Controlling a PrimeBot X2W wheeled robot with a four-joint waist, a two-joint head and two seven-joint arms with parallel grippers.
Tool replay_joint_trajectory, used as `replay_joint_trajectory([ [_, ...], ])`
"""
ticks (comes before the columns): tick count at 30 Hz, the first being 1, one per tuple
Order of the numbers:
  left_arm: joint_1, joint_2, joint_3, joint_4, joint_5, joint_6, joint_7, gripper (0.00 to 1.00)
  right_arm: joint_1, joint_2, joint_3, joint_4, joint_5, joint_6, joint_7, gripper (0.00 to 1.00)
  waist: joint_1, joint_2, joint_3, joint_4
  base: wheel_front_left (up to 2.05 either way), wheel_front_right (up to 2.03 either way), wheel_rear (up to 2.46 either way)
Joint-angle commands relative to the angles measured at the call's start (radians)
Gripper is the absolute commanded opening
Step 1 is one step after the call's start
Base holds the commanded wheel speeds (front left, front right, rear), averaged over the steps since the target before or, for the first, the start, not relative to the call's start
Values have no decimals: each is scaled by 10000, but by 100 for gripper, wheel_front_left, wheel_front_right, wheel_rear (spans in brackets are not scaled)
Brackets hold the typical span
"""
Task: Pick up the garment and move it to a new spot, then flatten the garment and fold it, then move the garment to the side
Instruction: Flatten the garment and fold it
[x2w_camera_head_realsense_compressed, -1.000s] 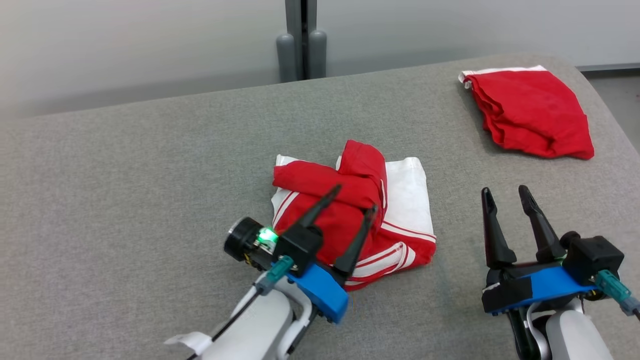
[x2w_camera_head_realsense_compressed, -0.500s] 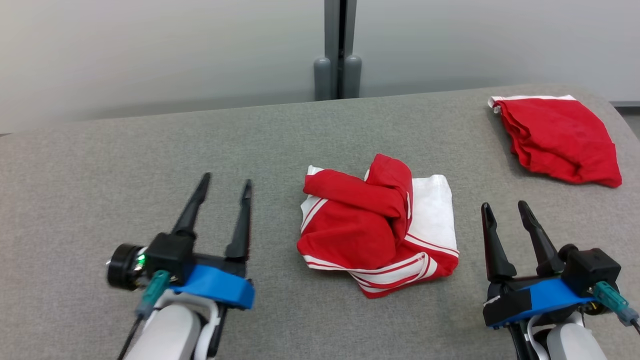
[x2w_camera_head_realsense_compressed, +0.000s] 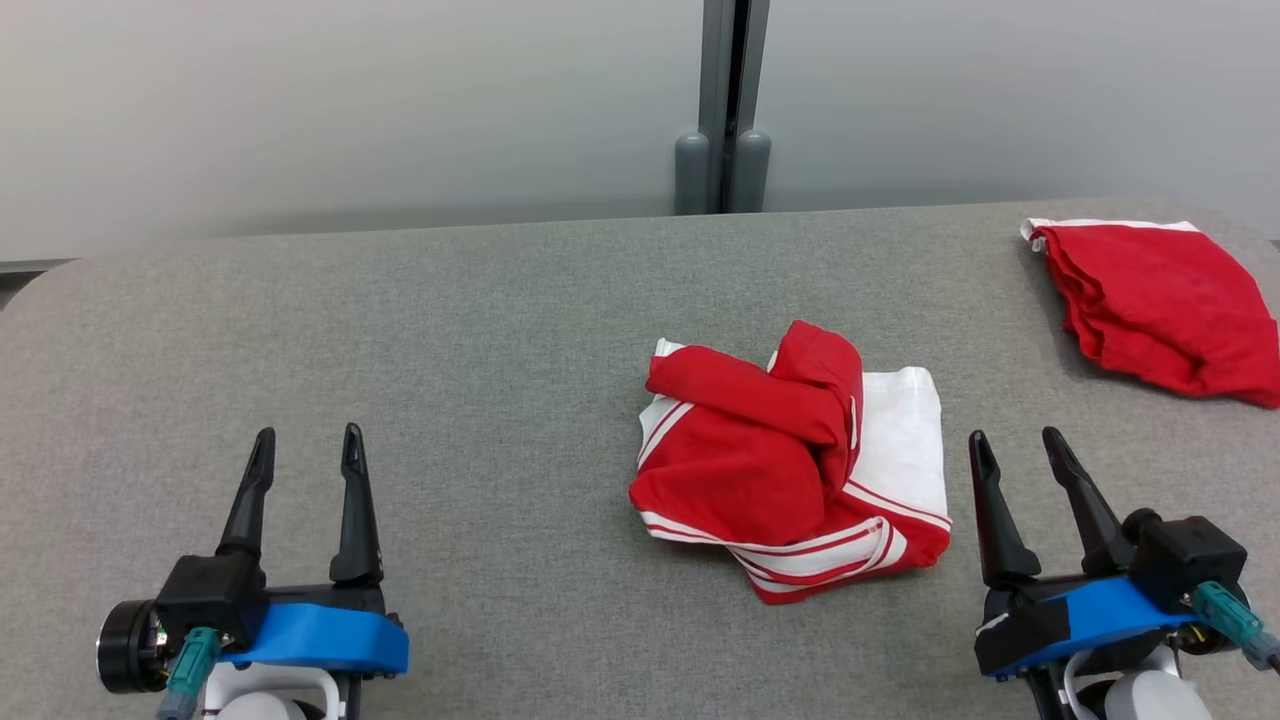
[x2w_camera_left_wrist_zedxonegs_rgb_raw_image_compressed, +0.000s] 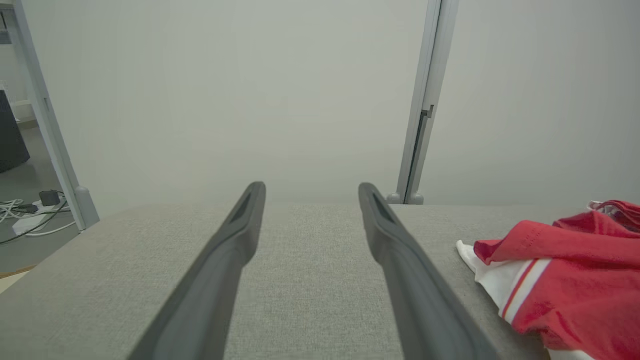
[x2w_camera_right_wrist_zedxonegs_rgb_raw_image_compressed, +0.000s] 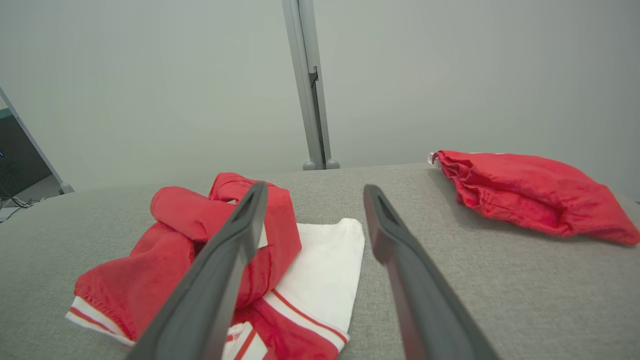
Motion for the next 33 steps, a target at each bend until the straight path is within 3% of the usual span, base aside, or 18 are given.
replay_joint_trajectory([
  [1,117,-97,173,-74,93,-83,-22,100,170,-12,-42,-65,-37,1,34,100,1,0,20,35,0,0,0],
  [18,51,-803,923,-57,904,-713,-23,100,-497,-12,-286,337,-590,1,507,100,1,0,236,145,0,0,0],
  [33,-161,-1278,1175,66,1322,-1114,-23,100,-1169,-10,-549,4055,-883,1,154,100,1,0,674,606,0,0,0],
])
